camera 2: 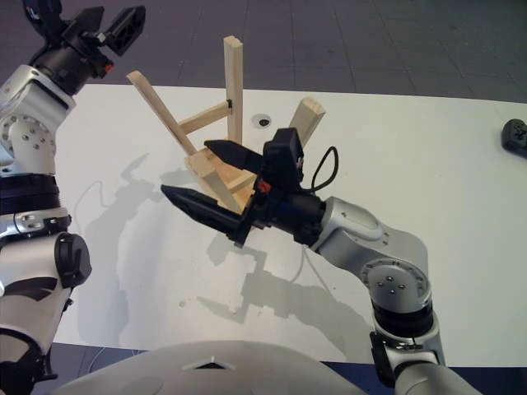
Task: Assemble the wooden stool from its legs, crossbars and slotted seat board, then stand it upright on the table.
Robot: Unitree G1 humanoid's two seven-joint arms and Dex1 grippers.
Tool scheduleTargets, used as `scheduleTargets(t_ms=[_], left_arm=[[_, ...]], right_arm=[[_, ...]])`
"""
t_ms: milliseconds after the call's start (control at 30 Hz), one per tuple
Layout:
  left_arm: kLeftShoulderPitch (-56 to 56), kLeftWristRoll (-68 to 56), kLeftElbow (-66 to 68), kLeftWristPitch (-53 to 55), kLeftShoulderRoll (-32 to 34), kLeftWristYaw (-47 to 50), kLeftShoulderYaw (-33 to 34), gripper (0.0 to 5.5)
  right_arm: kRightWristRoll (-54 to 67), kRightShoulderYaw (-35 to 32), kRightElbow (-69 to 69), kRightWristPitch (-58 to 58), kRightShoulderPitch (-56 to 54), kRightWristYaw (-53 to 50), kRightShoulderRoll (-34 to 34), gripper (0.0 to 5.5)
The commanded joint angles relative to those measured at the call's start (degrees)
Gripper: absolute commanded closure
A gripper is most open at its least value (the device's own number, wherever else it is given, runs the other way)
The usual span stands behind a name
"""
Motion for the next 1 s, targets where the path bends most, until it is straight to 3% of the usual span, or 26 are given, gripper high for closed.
scheduleTargets(t_ms=[33,233,333,467,667,800,1000], left_arm=[[1.98,-0.84,-4.56,2.65,-1.27,1.30,0.05,0.11],[1.11,-1.74,-5.17,1.63,-1.36,3.16,3.30,0.11],[-1.04,-2.57,-3.83,-0.88,-2.13,6.40,7.44,0.11],[-2.46,-2.96,-4.03,-1.87,-2.90,8.68,9.32,0.11],[-5.00,-0.75,-3.63,-3.87,-1.54,10.61,8.65,0.11],[-5.93,1.10,1.21,-5.14,0.62,10.45,8.96,0.11],[-1.94,0.87,-1.31,-2.91,0.69,8.50,7.52,0.11]], right_arm=[[0.82,-3.67,-2.02,-1.10,1.72,-2.70,-1.22,0.10],[4.66,-22.88,-0.71,-7.72,-1.84,-12.43,-7.11,0.10],[-2.62,-28.80,7.87,-7.97,-4.20,-15.42,-12.72,0.10],[-21.95,-23.30,25.82,-10.65,-7.15,-12.21,-18.88,0.10],[-37.27,-9.69,47.35,-19.57,-13.80,6.76,-16.22,0.10],[-35.80,-5.72,41.04,-18.38,-9.75,16.59,-13.50,0.10],[-29.53,-6.95,22.70,-11.63,1.48,17.18,-11.13,0.10]])
